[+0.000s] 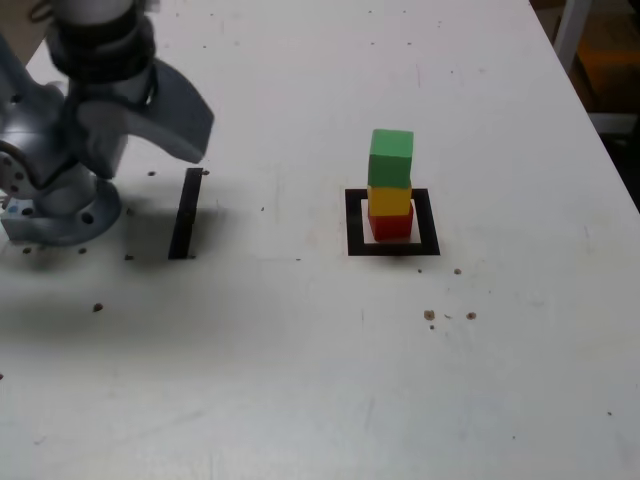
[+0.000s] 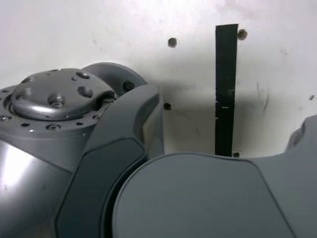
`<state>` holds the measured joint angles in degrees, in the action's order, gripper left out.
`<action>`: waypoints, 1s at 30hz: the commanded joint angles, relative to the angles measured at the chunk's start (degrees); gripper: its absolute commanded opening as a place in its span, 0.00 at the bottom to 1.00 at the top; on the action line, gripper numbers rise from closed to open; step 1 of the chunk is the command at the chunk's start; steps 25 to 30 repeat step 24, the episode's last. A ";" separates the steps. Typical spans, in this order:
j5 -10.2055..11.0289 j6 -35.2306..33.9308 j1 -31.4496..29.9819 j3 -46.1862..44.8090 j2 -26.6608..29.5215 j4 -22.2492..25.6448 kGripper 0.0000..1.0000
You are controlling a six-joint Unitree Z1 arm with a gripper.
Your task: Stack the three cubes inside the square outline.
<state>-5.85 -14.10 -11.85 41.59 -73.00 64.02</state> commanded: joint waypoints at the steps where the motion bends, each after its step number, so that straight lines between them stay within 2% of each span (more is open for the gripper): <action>1: 0.37 -0.10 -0.19 0.08 -1.55 0.65 1.00; 5: 0.14 -0.51 -1.22 1.79 -4.35 0.73 1.00; 11: 0.19 -1.21 -4.12 9.04 -8.74 2.17 1.00; 19: -2.50 -1.20 -8.61 17.32 -17.38 4.75 0.99; 30: -2.30 -1.20 -8.89 16.48 -18.65 5.18 0.99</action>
